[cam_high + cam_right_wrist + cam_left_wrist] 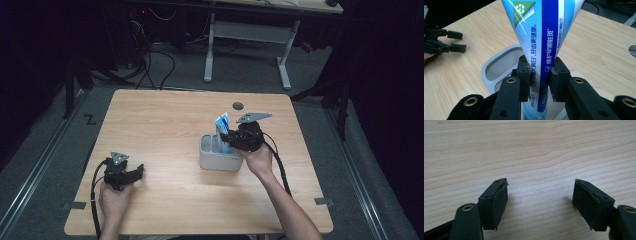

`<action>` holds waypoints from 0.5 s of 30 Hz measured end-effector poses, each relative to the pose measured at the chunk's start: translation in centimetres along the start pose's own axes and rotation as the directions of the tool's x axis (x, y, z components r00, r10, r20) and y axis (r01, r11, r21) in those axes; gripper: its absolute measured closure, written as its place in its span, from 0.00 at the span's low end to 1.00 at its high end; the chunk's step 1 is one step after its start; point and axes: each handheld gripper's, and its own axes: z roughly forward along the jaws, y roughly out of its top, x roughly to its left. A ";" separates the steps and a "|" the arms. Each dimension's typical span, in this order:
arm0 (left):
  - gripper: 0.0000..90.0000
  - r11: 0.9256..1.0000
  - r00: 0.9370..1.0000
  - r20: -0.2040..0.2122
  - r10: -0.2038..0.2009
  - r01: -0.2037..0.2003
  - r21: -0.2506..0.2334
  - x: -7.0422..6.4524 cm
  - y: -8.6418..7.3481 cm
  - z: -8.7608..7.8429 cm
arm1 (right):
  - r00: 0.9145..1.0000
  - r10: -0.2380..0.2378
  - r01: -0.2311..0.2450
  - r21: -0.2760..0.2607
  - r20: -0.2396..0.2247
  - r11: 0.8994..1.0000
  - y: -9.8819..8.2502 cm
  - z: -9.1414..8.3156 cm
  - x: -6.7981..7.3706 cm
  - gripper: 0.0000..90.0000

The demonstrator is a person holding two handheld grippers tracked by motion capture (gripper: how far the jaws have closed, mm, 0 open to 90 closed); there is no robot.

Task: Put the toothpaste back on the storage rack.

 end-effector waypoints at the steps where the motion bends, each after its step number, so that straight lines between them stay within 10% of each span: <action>1: 0.32 1.000 1.000 0.000 0.000 0.000 0.000 0.0 0.0 0.0 | 1.000 -0.003 0.003 0.000 0.000 1.000 0.0 0.0 0.0 0.81; 15: 0.32 1.000 1.000 -0.001 0.001 -0.001 0.000 0.0 0.0 0.0 | 1.000 0.007 -0.007 0.025 0.000 1.000 -0.6 0.5 0.0 0.80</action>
